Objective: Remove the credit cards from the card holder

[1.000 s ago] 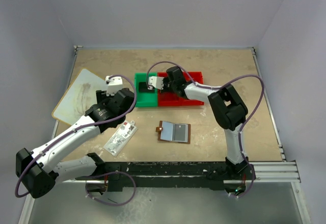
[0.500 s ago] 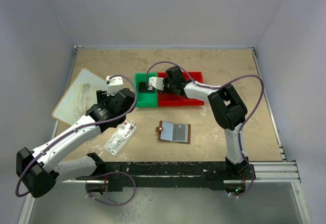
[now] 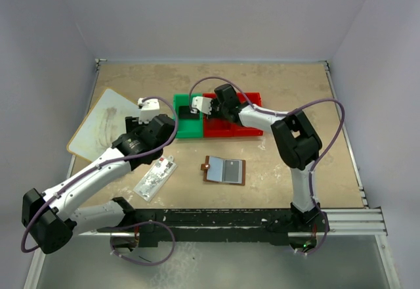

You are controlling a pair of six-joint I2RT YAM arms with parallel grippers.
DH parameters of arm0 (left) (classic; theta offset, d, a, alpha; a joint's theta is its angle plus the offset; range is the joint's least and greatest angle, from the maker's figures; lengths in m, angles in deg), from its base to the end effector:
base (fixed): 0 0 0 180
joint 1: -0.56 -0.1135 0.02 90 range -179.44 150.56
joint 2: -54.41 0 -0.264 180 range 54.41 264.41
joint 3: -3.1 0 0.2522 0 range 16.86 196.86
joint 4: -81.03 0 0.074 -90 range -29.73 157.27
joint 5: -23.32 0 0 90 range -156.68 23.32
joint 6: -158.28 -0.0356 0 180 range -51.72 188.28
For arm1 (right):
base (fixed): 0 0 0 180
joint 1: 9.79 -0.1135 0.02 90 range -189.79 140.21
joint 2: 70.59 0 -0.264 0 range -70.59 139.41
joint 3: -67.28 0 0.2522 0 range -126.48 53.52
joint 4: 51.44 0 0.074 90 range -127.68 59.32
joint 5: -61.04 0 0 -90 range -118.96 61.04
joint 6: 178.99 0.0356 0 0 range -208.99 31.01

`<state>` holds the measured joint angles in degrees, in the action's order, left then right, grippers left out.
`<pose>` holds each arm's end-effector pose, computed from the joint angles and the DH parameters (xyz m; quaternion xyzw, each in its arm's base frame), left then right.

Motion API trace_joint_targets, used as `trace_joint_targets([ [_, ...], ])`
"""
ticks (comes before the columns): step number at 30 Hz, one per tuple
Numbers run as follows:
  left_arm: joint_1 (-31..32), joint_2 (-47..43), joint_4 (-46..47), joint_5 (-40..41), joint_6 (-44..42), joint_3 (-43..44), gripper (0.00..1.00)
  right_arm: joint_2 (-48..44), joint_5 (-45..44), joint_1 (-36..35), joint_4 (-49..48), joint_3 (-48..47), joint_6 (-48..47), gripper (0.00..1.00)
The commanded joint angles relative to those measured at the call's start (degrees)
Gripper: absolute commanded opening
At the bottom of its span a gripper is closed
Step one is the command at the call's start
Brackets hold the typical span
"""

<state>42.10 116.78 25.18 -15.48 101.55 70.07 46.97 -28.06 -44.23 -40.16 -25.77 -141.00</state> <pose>0.1750 -0.1180 0.2925 -0.0816 0.8589 0.1421 0.4853 0.3795 0.2609 0.1788 -0.6122 0.6462 -0.0627 0.4513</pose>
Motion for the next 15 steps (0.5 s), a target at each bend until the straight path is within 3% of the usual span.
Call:
trace_joint_targets([
  [1, -0.2, 0.7, 0.4, 0.3, -0.7, 0.8, 0.76, -3.9, 0.6, 0.2, -1.8, 0.8, 1.8, 0.34],
  [10, -0.1, 1.7, 0.2, 0.0, -0.7, 0.9, 0.75, -1.3, -1.6, 0.2, -3.8, 0.3, 4.1, 0.34],
  [15, -0.2, 2.1, 0.2, 0.2, -0.7, 0.8, 0.75, -5.4, -1.3, 0.2, -8.2, 1.8, 7.8, 0.35],
])
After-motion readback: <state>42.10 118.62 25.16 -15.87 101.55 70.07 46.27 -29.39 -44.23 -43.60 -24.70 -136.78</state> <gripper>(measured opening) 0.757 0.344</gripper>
